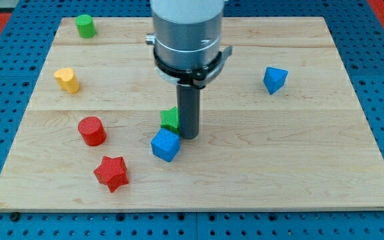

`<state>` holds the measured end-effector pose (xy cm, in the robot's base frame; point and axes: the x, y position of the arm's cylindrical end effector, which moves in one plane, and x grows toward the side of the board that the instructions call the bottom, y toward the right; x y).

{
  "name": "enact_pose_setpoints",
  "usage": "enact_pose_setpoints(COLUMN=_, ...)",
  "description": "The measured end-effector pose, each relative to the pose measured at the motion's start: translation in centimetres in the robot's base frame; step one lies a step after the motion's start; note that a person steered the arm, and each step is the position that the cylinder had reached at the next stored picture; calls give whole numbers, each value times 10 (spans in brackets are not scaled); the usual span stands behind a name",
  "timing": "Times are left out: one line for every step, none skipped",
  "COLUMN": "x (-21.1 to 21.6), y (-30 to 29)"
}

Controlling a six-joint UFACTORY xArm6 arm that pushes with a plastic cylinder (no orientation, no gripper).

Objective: Place the green star to the top center

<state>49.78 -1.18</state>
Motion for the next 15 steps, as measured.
enact_pose_setpoints(x=20, y=33)
enact_pose_setpoints(x=20, y=5)
enact_pose_setpoints(x=35, y=-28)
enact_pose_setpoints(x=3, y=-9)
enact_pose_setpoints(x=-23, y=2)
enact_pose_setpoints(x=-27, y=-59)
enact_pose_setpoints(x=-65, y=-62)
enact_pose_setpoints(x=-88, y=-79)
enact_pose_setpoints(x=-85, y=-29)
enact_pose_setpoints(x=-74, y=13)
enact_pose_setpoints(x=-96, y=8)
enact_pose_setpoints(x=-103, y=-39)
enact_pose_setpoints(x=-103, y=-101)
enact_pose_setpoints(x=-122, y=-82)
enact_pose_setpoints(x=-119, y=-44)
